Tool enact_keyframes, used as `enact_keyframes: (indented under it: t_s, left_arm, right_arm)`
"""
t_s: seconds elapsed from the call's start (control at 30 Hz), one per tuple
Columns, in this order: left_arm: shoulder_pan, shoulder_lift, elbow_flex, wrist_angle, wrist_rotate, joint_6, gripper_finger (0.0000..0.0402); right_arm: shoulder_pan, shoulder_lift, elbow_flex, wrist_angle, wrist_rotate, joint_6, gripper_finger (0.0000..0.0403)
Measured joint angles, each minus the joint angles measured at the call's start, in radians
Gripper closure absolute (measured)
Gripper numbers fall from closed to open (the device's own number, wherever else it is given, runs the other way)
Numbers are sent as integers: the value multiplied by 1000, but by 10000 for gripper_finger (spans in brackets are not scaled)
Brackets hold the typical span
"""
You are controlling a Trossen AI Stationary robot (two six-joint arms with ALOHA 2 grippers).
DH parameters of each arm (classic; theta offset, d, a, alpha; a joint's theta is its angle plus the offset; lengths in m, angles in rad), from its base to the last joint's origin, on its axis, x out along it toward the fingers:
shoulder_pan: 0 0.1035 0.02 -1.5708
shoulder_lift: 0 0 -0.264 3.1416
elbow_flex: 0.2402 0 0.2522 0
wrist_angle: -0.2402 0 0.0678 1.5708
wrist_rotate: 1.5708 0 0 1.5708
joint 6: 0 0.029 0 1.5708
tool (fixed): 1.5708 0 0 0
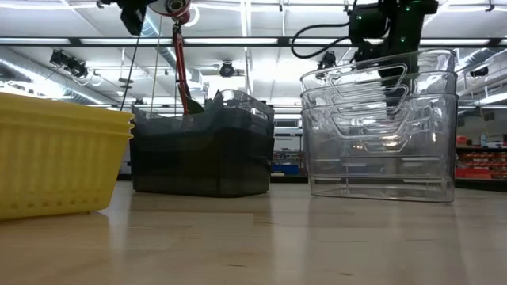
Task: Stack baskets by color
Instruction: Stack the left transparent bin on the transparent bins, then return to Home Position
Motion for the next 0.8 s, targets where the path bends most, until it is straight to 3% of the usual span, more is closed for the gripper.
enact_keyframes:
  t_s: [0.27,0.37,0.6,0.8]
  left_arm:
    - [61,179,115,-21,28,-24,389]
    - [75,208,149,-23,44,-24,389]
    - [121,291,229,-57,112,-36,393]
    - [138,324,293,-111,145,15,392]
  right_arm:
    - [-4,-6,28,-35,91,4,147]
    - [-9,-6,27,-32,19,-35,147]
    - [-18,-41,26,-24,4,-24,147]
    - [-8,-156,26,48,-35,17,147]
